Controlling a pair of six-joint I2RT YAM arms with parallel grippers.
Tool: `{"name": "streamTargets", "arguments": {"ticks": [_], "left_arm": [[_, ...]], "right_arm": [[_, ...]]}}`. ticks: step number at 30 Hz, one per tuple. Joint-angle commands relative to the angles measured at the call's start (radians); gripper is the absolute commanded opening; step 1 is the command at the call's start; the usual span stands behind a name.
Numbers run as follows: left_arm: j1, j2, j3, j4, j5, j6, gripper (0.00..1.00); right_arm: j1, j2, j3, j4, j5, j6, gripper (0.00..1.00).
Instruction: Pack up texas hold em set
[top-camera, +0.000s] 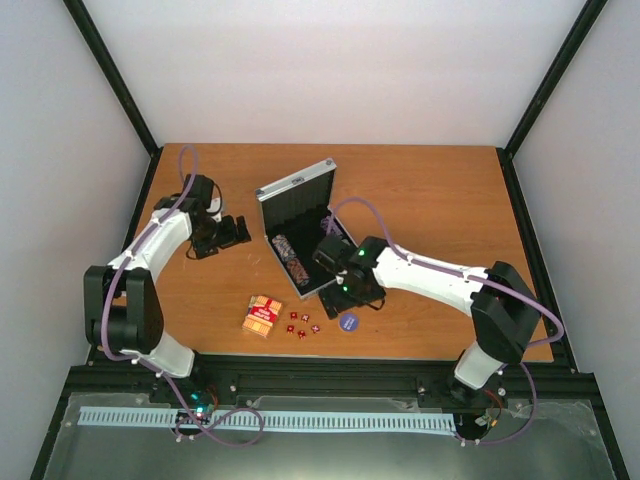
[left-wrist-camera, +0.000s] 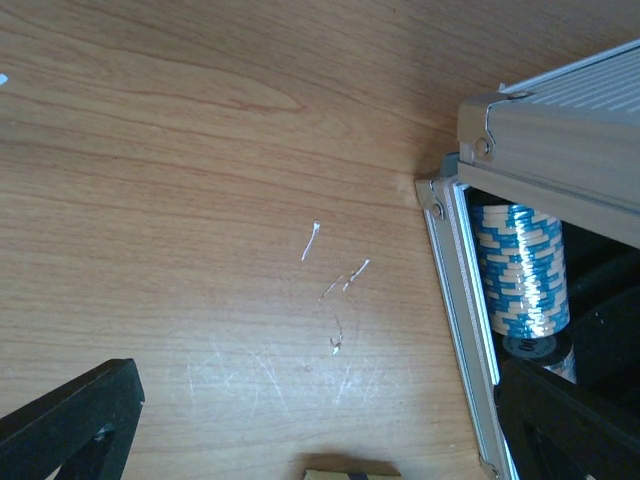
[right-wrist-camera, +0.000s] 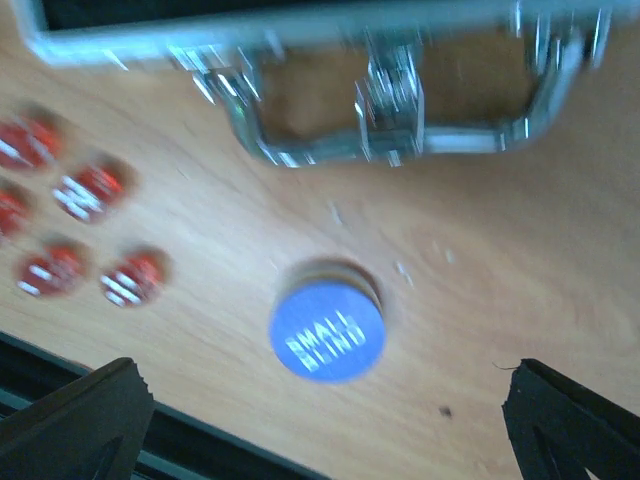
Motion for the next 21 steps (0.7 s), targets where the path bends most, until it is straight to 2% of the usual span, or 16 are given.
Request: {"name": "streamTargets", "arguments": {"ticks": [1, 9, 16, 21], "left_arm": [[-0.006, -0.047, -0.006, -0.032, -0.011, -0.003, 1.0], [-0.027, -0.14, -0.035, -0.073, -0.063, -0.01, 1.0], [-0.221, -0.247, -0.04, -0.188, -0.162, -0.013, 1.0], [-0.324, -0.395, -0.115, -0.211, -0.12, -0.026, 0.98]], "right_arm": [[0.008, -0.043, -0.112, -0.044, -0.033, 0.048, 0.97], [0.008, -0.017, -0.154, -0.031, 0.017, 0.039, 0.96], [-0.024, -0.041, -0.063, -0.076, 0.218, 0.095, 0.94], [-0.171, -0.116, -0.106, 0.001, 0.118, 0.11, 0.94]]}}
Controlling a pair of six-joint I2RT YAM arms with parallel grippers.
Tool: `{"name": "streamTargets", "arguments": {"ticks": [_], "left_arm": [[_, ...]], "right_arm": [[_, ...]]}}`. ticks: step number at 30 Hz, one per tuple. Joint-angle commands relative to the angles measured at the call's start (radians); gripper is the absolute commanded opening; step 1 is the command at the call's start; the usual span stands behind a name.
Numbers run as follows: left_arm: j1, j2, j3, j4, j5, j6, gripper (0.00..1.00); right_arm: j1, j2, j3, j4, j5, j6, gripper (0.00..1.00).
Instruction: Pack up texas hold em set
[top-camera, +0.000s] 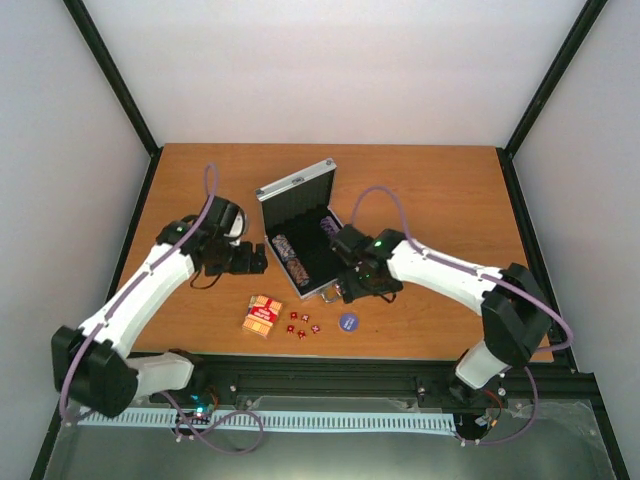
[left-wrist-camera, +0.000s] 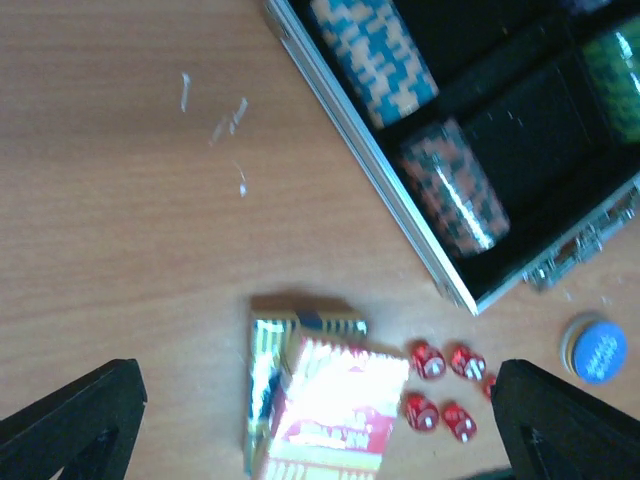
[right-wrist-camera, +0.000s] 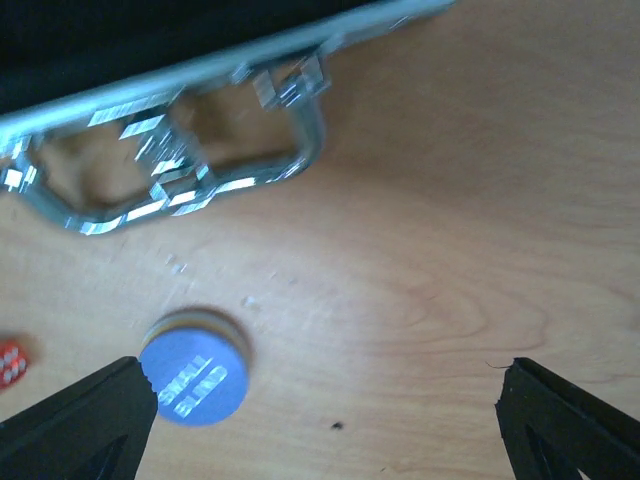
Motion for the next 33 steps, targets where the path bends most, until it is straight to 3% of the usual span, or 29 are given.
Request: {"name": "streamTargets", "arguments": {"ticks": [1, 6, 13, 20, 33], "left_arm": [[-0.075, -0.125, -0.057, -0.067, 0.016, -0.038, 0.97], [-0.183, -0.16, -0.128, -0.038, 0.009, -0.112, 0.93], [-0.374, -0.06, -0.158, 0.007, -0.127, -0.207, 1.0], [-0.397, 0.026, -0.194, 0.058, -0.198, -0.296, 1.0], [-0.406, 0.09, -0.272, 0.158, -0.226, -0.331, 0.99]], "right_arm": [[-0.14, -0.083, -0.03, 0.058, -0.04, 0.028, 0.94], [-0.271, -0.074, -0.045, 0.101, -0.122, -0.004, 0.95], [-0.288, -0.041, -0.004, 0.114, -0.147, -0.031, 0.96], [-0.305, -0.057, -0.034, 0.116, -0.168, -0.054, 0.97], [-0.36, -0.078, -0.08, 0.124, -0.204, -0.102, 0.98]]}}
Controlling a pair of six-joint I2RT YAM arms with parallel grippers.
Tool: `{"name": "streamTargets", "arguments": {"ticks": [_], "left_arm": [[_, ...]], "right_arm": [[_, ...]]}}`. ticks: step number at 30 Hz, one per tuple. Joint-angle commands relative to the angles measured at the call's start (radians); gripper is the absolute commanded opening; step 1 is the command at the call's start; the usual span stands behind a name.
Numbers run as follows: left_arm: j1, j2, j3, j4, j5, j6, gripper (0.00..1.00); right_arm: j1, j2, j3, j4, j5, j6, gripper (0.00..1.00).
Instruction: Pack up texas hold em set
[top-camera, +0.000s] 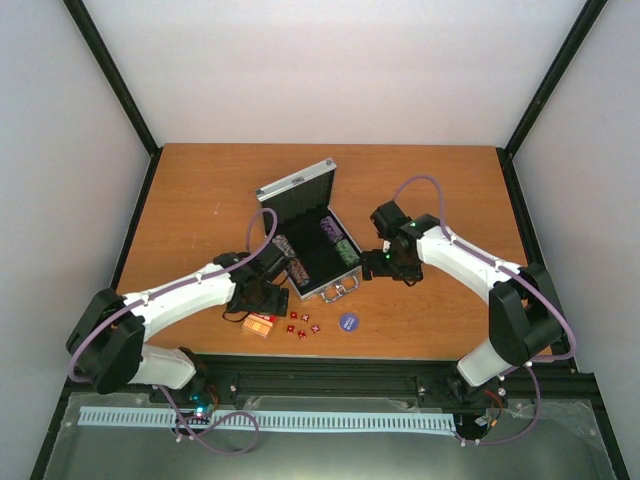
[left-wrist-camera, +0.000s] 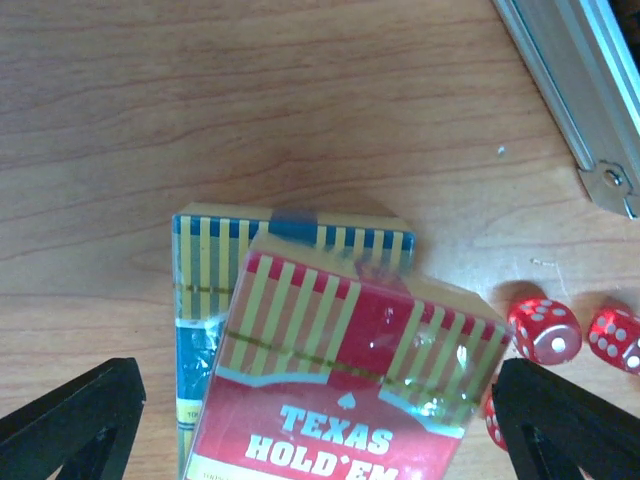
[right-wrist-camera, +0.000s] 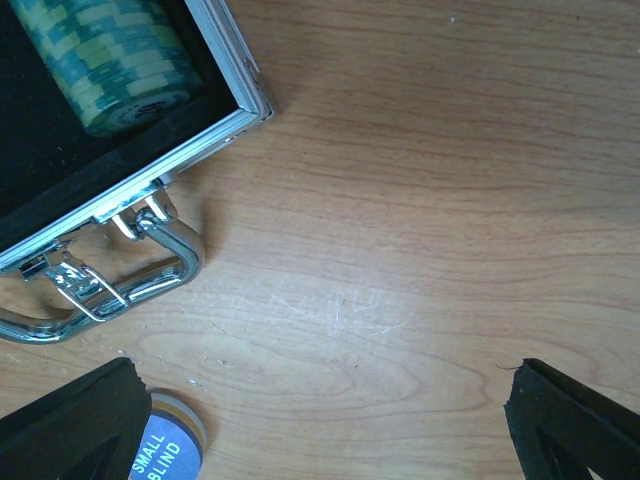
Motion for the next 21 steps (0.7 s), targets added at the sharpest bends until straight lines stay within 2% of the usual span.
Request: {"name": "streamTargets", "arguments": {"ticks": [1, 12, 21], "left_arm": [[-0.014, 0.017, -0.007, 0.053, -0.029, -0.037, 0.98], [-0.03, 0.019, -0.041, 0.058, -0.026, -0.053, 0.94], [-0.039, 0.095, -0.039, 0.051, -0.07, -0.05, 0.92]], "right_arm": [[-0.024, -0.025, -0.016, 0.011, -0.021, -0.03, 0.98], [-0.047, -0.021, -0.03, 0.022, -0.044, -0.06, 0.99], [-0.063, -0.028, -0.048, 0.031, -0.056, -0.071, 0.99]]}}
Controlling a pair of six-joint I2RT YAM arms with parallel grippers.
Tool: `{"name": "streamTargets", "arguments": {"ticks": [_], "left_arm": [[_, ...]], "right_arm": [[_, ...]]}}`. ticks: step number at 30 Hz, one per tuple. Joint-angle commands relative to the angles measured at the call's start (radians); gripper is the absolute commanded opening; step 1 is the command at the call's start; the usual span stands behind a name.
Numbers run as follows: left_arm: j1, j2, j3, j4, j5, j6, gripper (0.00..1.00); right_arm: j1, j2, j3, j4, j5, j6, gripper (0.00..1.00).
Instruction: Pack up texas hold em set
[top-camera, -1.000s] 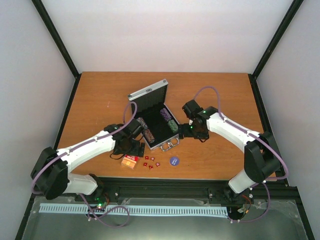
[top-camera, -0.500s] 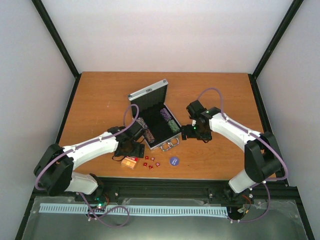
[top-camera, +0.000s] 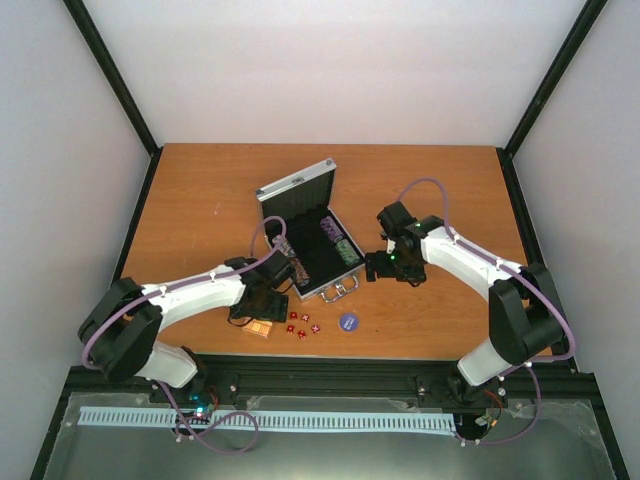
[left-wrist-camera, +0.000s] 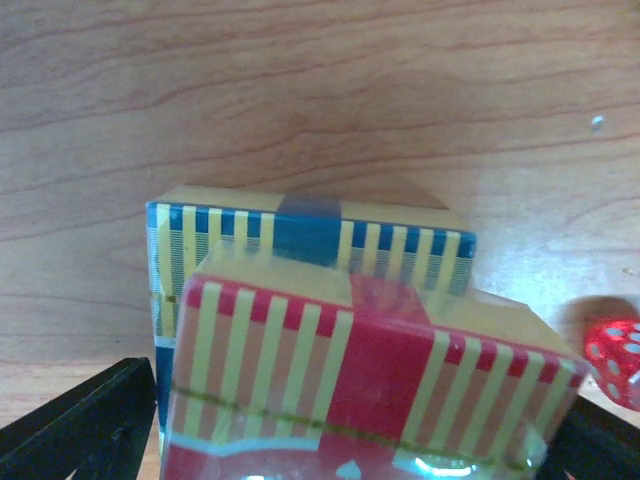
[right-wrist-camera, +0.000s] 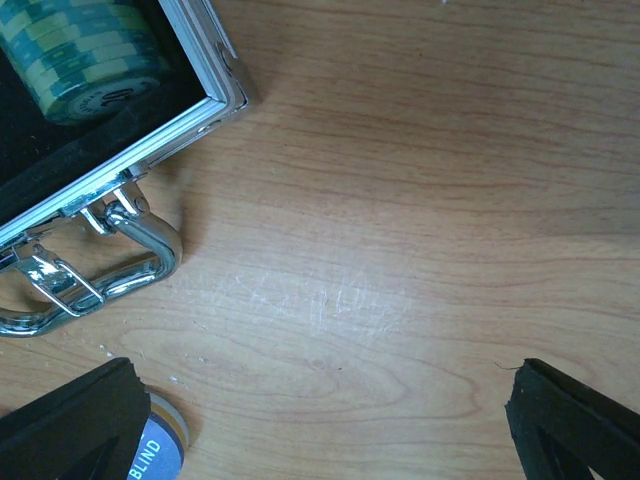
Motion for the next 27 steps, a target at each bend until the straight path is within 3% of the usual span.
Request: {"name": "streamTargets", "arguments": {"ticks": [1, 9, 14, 20, 26, 27], "left_arm": [[-0.013, 0.024, 0.004, -0.003, -0.05, -0.015, 0.91], [-0.013, 0.015, 0.05, -0.071, -0.097, -0.026, 0.72], [-0.013, -0.005, 0.128, -0.157, -0.136, -0.013, 0.73], [-0.013, -0.021, 0.319, -0.251, -0.127, 0.064, 0.87], [-0.013, 0.052, 0.416, -0.263, -0.081, 0.147, 0.9], [-0.013, 0.061, 0.413, -0.26, -0.074, 0.146, 0.93]], "right_arm": [[-0.015, -0.028, -0.011, 0.008, -0.009, -0.015, 0.99], [-0.029, -0.031, -0.023, 0.017, -0.013, -0.021, 0.99], [-0.032, -0.028, -0.028, 0.026, -0.016, -0.021, 0.99], [-0.04, -0.031, -0.033, 0.037, -0.017, -0.023, 0.99], [-0.048, -0.034, -0.031, 0.043, -0.022, -0.028, 0.99], [-0.049, -0.035, -0.031, 0.045, -0.022, -0.031, 0.99]]}}
